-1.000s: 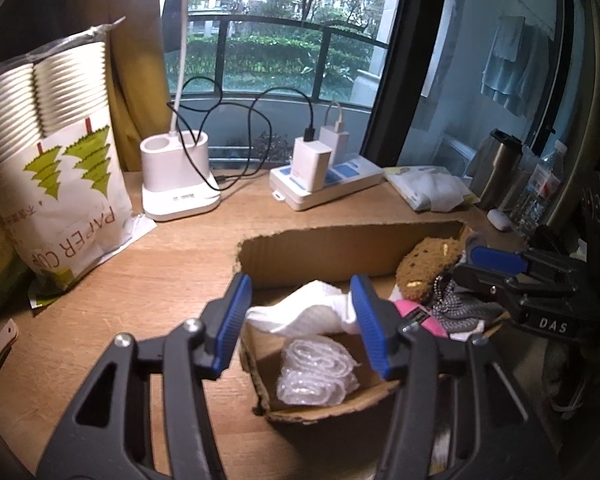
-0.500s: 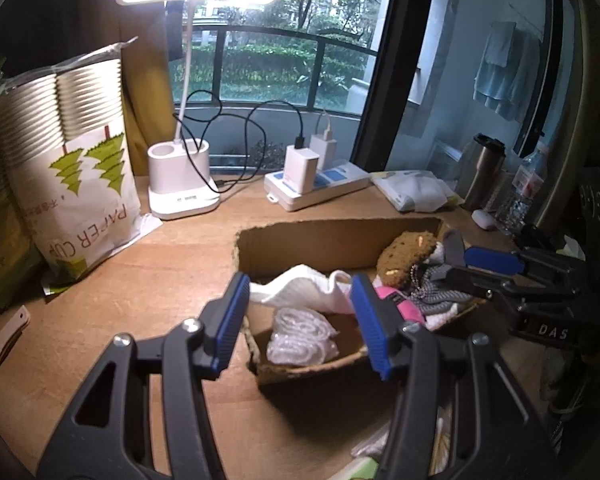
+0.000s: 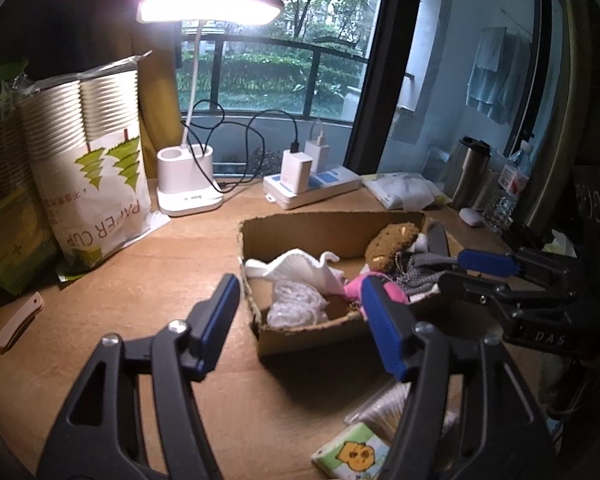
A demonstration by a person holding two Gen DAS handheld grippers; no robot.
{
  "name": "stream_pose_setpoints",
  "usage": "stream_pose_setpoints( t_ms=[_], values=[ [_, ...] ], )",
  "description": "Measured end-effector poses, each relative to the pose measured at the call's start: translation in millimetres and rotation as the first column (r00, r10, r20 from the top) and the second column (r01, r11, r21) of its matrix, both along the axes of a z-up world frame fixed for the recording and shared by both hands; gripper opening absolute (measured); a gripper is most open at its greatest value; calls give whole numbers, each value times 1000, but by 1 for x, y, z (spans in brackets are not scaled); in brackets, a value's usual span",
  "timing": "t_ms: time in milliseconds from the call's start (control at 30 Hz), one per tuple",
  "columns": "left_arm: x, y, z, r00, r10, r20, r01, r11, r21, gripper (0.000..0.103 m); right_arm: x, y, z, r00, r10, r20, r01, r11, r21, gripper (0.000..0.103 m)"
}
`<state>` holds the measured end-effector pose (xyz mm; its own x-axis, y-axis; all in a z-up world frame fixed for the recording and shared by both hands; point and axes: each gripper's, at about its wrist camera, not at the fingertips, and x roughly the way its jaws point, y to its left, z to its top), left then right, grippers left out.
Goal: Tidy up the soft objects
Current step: 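Withdraw both tools from the box toward the remaining items, then grasp the cotton swab bag with the right tool while the left tool grasps the cartoon tissue pack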
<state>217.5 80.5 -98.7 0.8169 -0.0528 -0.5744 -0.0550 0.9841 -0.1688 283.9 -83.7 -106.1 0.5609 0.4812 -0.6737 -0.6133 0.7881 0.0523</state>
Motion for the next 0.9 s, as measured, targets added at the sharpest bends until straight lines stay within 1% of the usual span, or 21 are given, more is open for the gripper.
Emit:
stream_pose_setpoints(
  t_ms=[433,800,833,867,900],
  values=[
    [-28,4,-3,1000,8,2,-8,1000,3,65,-29,8,-4,1000,23,-4,-23,1000,-1,50],
    [-47,-2,-16,1000,0,-11,0,1000,-7,65,-49,11,-17,999,36,-22,-37,999,-20,50],
    [-48,-2,-17,1000,-1,-14,1,1000,-9,65,-51,12,-19,999,37,-25,-37,999,-22,51],
    [-50,-3,-19,1000,-1,-16,1,1000,-11,65,-52,11,-20,999,38,-27,-38,999,-22,56],
    [-51,-3,-21,1000,-2,-19,2,1000,-13,65,-53,11,-22,999,39,-29,-39,999,-20,58]
  ],
)
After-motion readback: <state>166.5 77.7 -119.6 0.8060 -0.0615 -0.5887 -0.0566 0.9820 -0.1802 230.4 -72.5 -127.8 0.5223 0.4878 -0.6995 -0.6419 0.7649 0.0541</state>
